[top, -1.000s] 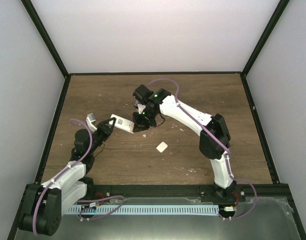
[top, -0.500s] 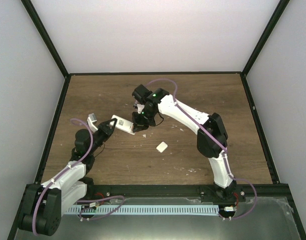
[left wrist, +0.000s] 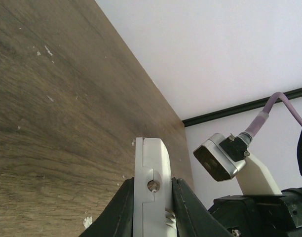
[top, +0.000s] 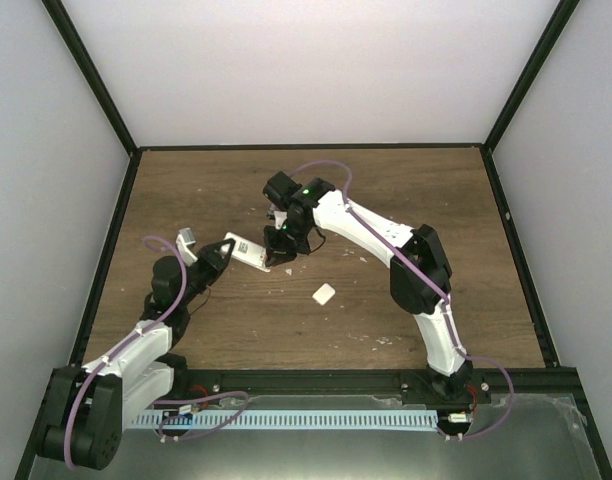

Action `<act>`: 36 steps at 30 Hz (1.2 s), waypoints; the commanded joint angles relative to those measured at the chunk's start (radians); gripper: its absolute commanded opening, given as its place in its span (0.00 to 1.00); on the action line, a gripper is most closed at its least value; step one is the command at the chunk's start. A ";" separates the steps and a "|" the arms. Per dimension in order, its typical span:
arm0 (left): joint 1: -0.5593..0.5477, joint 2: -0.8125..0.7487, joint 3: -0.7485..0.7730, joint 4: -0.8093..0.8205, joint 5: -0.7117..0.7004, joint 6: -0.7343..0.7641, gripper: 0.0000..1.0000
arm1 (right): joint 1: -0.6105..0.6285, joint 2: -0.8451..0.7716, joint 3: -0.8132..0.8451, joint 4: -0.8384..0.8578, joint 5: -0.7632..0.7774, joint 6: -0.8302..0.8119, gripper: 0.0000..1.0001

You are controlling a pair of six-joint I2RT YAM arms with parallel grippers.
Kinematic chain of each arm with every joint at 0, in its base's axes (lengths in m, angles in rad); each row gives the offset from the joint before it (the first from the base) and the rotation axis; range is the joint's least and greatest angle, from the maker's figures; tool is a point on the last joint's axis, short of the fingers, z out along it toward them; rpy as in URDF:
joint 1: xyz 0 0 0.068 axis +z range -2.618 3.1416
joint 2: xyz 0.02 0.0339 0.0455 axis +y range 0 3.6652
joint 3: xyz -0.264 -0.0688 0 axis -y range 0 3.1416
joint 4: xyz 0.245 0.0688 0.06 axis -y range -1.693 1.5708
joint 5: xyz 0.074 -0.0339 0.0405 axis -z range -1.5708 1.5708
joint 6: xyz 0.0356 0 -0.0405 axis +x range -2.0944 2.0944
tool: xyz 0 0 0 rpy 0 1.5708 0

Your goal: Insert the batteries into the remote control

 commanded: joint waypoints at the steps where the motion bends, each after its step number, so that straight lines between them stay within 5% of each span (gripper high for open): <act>1: -0.006 -0.026 0.055 -0.002 -0.029 -0.005 0.00 | -0.004 0.029 0.035 -0.036 0.031 0.012 0.01; 24: -0.014 0.004 0.073 -0.009 -0.049 -0.004 0.00 | -0.005 0.107 0.141 -0.092 0.001 0.023 0.01; 36: -0.016 0.061 0.031 0.097 -0.035 -0.143 0.00 | -0.007 0.112 0.161 -0.110 0.036 0.027 0.01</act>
